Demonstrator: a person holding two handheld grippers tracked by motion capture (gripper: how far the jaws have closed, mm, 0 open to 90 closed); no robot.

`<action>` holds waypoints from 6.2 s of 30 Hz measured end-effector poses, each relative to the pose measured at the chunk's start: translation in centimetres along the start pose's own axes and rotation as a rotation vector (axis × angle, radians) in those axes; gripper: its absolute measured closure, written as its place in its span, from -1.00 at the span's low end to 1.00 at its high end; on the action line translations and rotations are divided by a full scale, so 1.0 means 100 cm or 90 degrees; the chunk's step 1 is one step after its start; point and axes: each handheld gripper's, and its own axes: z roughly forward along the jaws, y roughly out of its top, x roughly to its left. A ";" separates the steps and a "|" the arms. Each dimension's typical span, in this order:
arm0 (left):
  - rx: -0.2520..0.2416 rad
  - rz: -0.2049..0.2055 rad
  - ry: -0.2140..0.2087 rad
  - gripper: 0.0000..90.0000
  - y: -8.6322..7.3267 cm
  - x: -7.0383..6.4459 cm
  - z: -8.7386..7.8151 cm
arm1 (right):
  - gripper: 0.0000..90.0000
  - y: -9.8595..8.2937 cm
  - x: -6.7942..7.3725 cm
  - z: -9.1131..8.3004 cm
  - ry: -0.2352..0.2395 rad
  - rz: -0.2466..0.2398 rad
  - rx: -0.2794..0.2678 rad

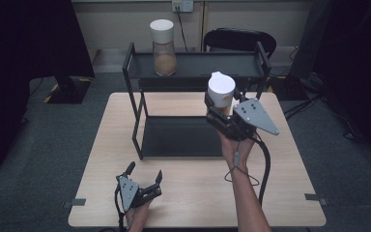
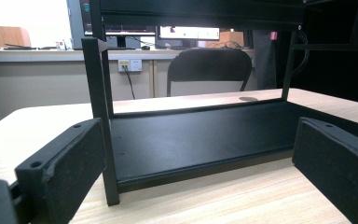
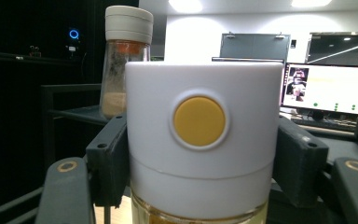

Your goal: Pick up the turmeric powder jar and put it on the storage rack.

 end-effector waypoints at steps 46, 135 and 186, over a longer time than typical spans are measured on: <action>0.000 0.000 -0.003 -0.95 0.000 0.001 0.000 | -0.34 0.067 -0.018 0.100 -0.011 0.027 0.016; 0.001 0.001 0.000 -0.94 0.000 0.000 0.000 | -1.00 0.035 -0.007 0.087 -0.033 0.011 -0.020; 0.001 0.001 0.000 -0.94 0.000 0.000 0.000 | -1.00 -0.021 0.000 -0.007 -0.056 0.017 -0.036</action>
